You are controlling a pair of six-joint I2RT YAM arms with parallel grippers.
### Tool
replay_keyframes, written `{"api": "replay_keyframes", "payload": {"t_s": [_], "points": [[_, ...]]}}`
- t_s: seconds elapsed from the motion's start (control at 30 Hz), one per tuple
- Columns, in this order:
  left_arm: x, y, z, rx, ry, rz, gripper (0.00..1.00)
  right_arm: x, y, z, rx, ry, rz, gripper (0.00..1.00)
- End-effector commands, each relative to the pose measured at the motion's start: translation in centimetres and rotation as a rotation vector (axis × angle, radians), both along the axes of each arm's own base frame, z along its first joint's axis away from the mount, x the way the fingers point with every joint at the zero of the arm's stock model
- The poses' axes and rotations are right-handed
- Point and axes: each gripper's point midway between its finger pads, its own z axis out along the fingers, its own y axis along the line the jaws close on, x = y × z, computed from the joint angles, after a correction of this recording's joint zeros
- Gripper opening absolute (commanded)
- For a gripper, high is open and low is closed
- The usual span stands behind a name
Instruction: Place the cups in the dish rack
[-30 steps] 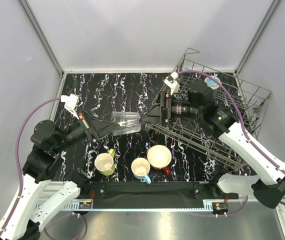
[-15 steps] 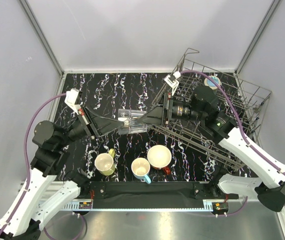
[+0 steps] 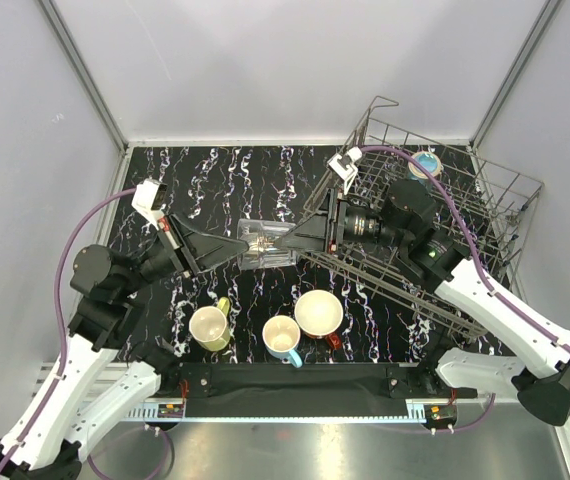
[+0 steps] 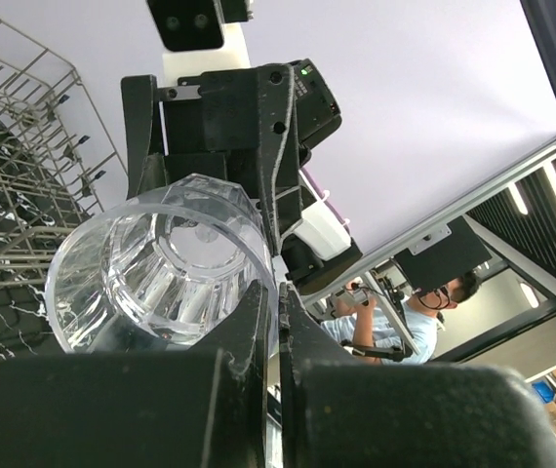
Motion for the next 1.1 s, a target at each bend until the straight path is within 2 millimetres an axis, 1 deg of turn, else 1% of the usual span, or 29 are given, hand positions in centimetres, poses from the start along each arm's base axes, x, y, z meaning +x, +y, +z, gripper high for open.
{"api": "replay_keyframes", "payload": {"t_s": [0.0, 0.07, 0.1, 0.13, 0.2, 0.23, 0.27, 0.33, 0.37, 0.4, 0.43, 0.47, 0.5, 0.53, 0.57, 0.6, 0.63, 0.67, 0.7, 0.73, 0.8, 0.83, 0.87, 0.9, 0.93, 0.97, 1.0, 1.03, 1.07], "points": [[-0.1, -0.3, -0.8, 0.038, -0.040, -0.017, 0.00, -1.0, 0.4, 2.3, 0.063, -0.046, 0.033, 0.12], [0.1, -0.2, -1.2, 0.068, -0.024, 0.006, 0.06, -0.6, 0.4, 2.3, 0.059, -0.050, 0.016, 0.00], [0.3, -0.1, -1.2, 0.084, -0.051, 0.027, 0.14, -0.5, 0.3, 2.4, 0.058, -0.054, 0.005, 0.00], [0.2, 0.0, -1.7, 0.114, -0.024, 0.031, 0.22, -0.4, 0.3, 2.3, 0.051, -0.051, -0.007, 0.00], [0.6, 0.3, -2.0, 0.148, -0.050, 0.070, 0.44, 0.2, 0.2, 2.1, 0.034, -0.047, -0.043, 0.00], [0.5, 0.5, -2.4, 0.175, -0.034, 0.083, 0.60, 0.4, 0.2, 1.9, 0.025, -0.041, -0.058, 0.00], [0.8, 0.7, -2.7, 0.192, -0.033, 0.106, 0.72, 1.0, 0.2, 1.0, -0.009, -0.016, -0.090, 0.00], [1.1, 1.1, -3.9, 0.264, -0.005, 0.136, 0.99, 1.8, 0.1, 1.1, -0.023, -0.008, -0.135, 0.00], [1.6, 1.4, -4.5, 0.303, -0.015, 0.164, 0.99, 2.2, 0.0, 0.0, -0.069, 0.014, -0.159, 0.00], [1.8, 1.6, -4.9, 0.335, -0.012, 0.186, 0.99, 2.7, -0.2, 0.4, -0.084, 0.011, -0.192, 0.00], [1.9, 2.2, -6.0, 0.403, 0.037, 0.209, 0.99, 3.3, -0.5, 0.2, -0.115, 0.019, -0.233, 0.00], [3.2, 3.4, -6.8, 0.472, 0.028, 0.302, 0.99, 4.7, -1.4, -1.9, -0.223, 0.060, -0.330, 0.00], [3.7, 4.2, -7.5, 0.524, 0.042, 0.353, 0.99, 5.6, -2.0, -0.8, -0.247, 0.056, -0.391, 0.00], [3.9, 5.2, -8.6, 0.595, 0.082, 0.392, 0.99, 7.4, -3.2, -1.2, -0.300, 0.063, -0.512, 0.00], [5.0, 6.7, -9.3, 0.649, 0.096, 0.488, 0.99, 7.7, -4.7, -3.3, -0.434, 0.090, -0.564, 0.00], [5.3, 7.4, -9.6, 0.688, 0.076, 0.519, 0.99, 8.8, -5.5, -1.8, -0.461, 0.082, -0.632, 0.00], [5.5, 7.8, -10.0, 0.712, 0.075, 0.536, 0.99, 10.8, -7.8, -2.2, -0.540, 0.074, -0.789, 0.00], [5.7, 8.1, -10.1, 0.731, 0.052, 0.548, 0.99, 10.7, -9.9, -1.7, -0.610, 0.079, -0.852, 0.00], [5.7, 8.1, -10.1, 0.735, 0.042, 0.547, 0.99, 11.7, -10.9, -2.6, -0.677, 0.096, -0.907, 0.00], [5.7, 7.9, -10.1, 0.733, 0.035, 0.538, 0.99, 12.8, -13.9, -3.3, -0.752, 0.120, -1.002, 0.00], [5.5, 7.8, -10.2, 0.730, 0.023, 0.528, 0.99, 14.2, -15.6, -3.1, -0.773, 0.143, -1.045, 0.00], [5.6, 7.6, -10.1, 0.720, 0.013, 0.525, 0.99, 15.3, -17.6, -3.4, -0.789, 0.175, -1.095, 0.00], [5.5, 7.5, -10.1, 0.715, 0.007, 0.520, 0.99, 15.8, -18.4, -3.0, -0.799, 0.157, -1.110, 0.00], [5.5, 7.5, -10.1, 0.715, 0.003, 0.520, 0.99, 16.8, -18.9, -3.5, -0.830, 0.165, -1.124, 0.00], [5.5, 7.5, -10.1, 0.716, -0.002, 0.517, 0.99, 17.2, -19.7, -4.0, -0.865, 0.179, -1.134, 0.00], [5.6, 7.5, -10.2, 0.724, -0.010, 0.514, 0.99, 18.1, -21.2, -4.4, -0.900, 0.194, -1.157, 0.00], [5.7, 7.5, -10.3, 0.733, -0.009, 0.511, 0.99, 19.5, -21.4, -4.9, -0.926, 0.211, -1.156, 0.00], [5.7, 7.5, -10.7, 0.750, -0.001, 0.505, 0.99, 20.0, -21.3, -5.5, -0.936, 0.229, -1.130, 0.00], [5.8, 7.5, -10.9, 0.769, 0.000, 0.503, 0.99, 21.0, -22.2, -5.3, -0.935, 0.229, -1.143, 0.00]]}}
